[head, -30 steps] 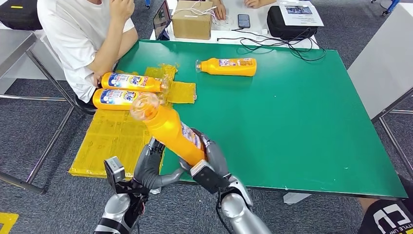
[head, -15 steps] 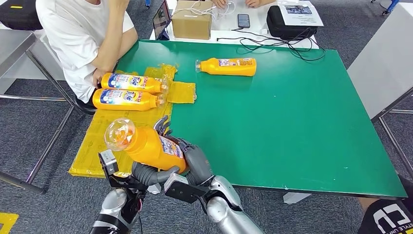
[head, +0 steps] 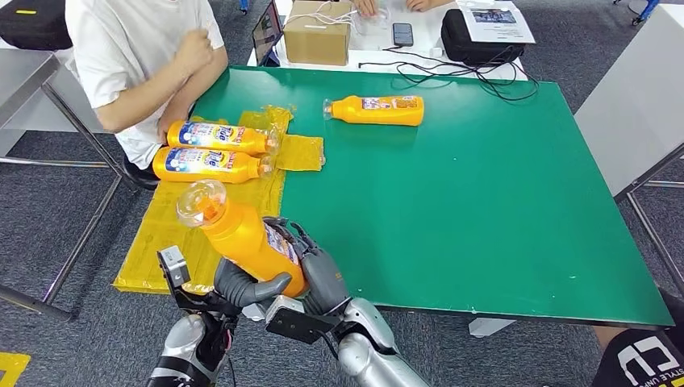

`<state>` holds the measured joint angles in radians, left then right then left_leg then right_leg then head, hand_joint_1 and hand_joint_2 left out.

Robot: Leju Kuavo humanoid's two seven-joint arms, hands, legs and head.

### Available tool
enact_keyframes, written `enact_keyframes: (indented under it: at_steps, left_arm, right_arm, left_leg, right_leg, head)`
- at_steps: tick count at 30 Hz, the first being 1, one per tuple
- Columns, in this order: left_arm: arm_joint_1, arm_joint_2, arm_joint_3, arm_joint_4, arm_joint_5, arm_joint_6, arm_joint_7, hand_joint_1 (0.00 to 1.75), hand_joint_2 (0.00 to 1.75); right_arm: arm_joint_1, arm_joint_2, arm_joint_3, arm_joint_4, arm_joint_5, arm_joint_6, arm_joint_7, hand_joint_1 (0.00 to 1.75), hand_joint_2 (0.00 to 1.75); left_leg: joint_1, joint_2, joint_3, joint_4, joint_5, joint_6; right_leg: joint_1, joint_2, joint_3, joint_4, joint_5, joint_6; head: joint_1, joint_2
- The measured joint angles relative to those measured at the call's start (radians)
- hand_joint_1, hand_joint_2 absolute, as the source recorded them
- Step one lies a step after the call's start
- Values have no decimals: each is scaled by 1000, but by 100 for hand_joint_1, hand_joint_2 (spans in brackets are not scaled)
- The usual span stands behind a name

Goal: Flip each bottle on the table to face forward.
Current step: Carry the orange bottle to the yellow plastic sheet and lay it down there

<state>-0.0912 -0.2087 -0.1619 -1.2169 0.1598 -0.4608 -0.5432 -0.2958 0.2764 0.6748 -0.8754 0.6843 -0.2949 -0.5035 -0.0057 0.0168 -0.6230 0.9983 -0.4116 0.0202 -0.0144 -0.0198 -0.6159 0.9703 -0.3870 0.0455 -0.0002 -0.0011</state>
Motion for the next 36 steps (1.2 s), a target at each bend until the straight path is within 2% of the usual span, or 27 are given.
enact_keyframes:
  at_steps: [1, 2, 3, 5, 7, 11, 15, 18, 20, 23, 26, 29, 32, 33, 34, 35, 36]
  left_arm:
    - [-1, 0, 0, 0, -11, 11, 2, 67, 175]
    - [-3, 0, 0, 0, -27, 26, 5, 47, 175]
    - [-6, 0, 0, 0, -48, 47, 9, 51, 175]
    - [-24, 3, 0, 5, -111, 108, 18, 101, 175]
    - [-50, 12, 0, 18, -175, 166, 25, 131, 175]
    - [-100, 32, -5, 60, -324, 324, 62, 143, 175]
    - [-177, 65, 20, 131, -435, 492, 124, 145, 175]
    - [-228, 87, 49, 184, -467, 547, 142, 142, 175]
    - [-250, 98, 62, 209, -483, 562, 144, 146, 175]
    - [-284, 114, 69, 252, -571, 628, 154, 163, 175]
    - [-340, 154, 70, 331, -717, 695, 185, 174, 175]
    - [-406, 205, 64, 438, -852, 718, 213, 175, 175]
    - [-460, 246, 49, 531, -943, 689, 241, 175, 175]
    - [-472, 256, 43, 554, -962, 681, 247, 170, 175]
    - [-482, 265, 36, 574, -974, 677, 251, 162, 175]
    - [-490, 272, 30, 593, -981, 673, 254, 146, 175]
    - [-498, 278, 24, 608, -991, 666, 259, 119, 175]
  right_arm:
    - [1, 0, 0, 0, 1, -4, 0, 0, 0]
    - [3, 0, 0, 0, 4, -11, 0, 0, 0]
    - [6, -1, 0, 0, 9, -23, -1, 0, 0]
    - [15, -4, -1, 0, 32, -64, -5, 0, 0]
    - [22, -8, -1, -1, 58, -102, -9, 0, 0]
    - [36, -19, -4, -21, 86, -144, 3, 0, 0]
    - [70, -25, 2, -60, 107, -162, 1, 0, 0]
    - [87, -23, 9, -78, 107, -165, -2, 0, 0]
    - [91, -23, 10, -85, 103, -165, -3, 0, 0]
    - [92, -23, 10, -88, 89, -165, -12, 0, 0]
    - [91, -22, 14, -88, 60, -154, -26, 0, 0]
    - [91, -23, 15, -88, 34, -139, -37, 0, 0]
    - [91, -24, 15, -88, 13, -130, -47, 0, 0]
    - [91, -25, 15, -87, 10, -128, -49, 0, 0]
    - [91, -25, 15, -87, 8, -127, -51, 0, 0]
    - [91, -26, 15, -87, 7, -126, -52, 0, 0]
    - [91, -26, 15, -87, 6, -125, -53, 0, 0]
  left_leg:
    - [0, 0, 0, 0, 0, 0]
    - [0, 0, 0, 0, 0, 0]
    - [0, 0, 0, 0, 0, 0]
    - [0, -1, 0, 0, 0, 0]
    - [0, -1, 0, 0, 0, 0]
    - [0, -1, 0, 0, 0, 0]
    - [0, -1, 0, 0, 0, 0]
    - [1, -2, 0, 0, 1, 0]
    - [1, -2, 0, 0, 1, 0]
    - [1, -2, -1, 0, 1, 0]
    - [1, -2, -1, 0, 1, 0]
    - [1, -2, 0, 0, 1, 0]
    - [1, -1, 0, 0, 1, -1]
    - [1, -1, 0, 0, 2, -1]
    - [1, -1, 0, 0, 2, -1]
    - [1, -1, 0, 0, 2, -1]
    - [1, -1, 0, 0, 2, -1]
  right_leg:
    - [0, 0, 0, 0, 0, 0]
    - [0, 0, 0, 0, 0, 0]
    - [0, 0, 0, 0, 0, 0]
    - [0, 0, 0, 0, 0, 0]
    - [0, 0, 0, 0, 0, 0]
    - [0, 0, 0, 0, 0, 0]
    - [0, 0, 0, 0, 0, 0]
    - [1, -1, 0, 1, 0, 0]
    - [1, -1, 0, 1, 0, 0]
    - [0, -1, 0, 1, 0, 0]
    - [0, -1, 0, 1, 0, 0]
    - [0, 0, 0, 1, 0, 0]
    - [1, 0, 0, 1, 0, 0]
    - [1, 0, 0, 1, 0, 0]
    - [1, 0, 0, 1, 0, 0]
    - [1, 0, 0, 1, 0, 0]
    - [1, -1, 0, 1, 0, 0]
  head:
    - [0, 0]
    - [0, 0]
    - [0, 0]
    - [0, 0]
    - [0, 0]
    - [0, 0]
    - [0, 0]
    - [0, 0]
    - [0, 0]
    - [0, 0]
    - [0, 0]
    - [0, 0]
    - [0, 0]
    - [0, 0]
    - [0, 0]
    - [0, 0]
    - [0, 0]
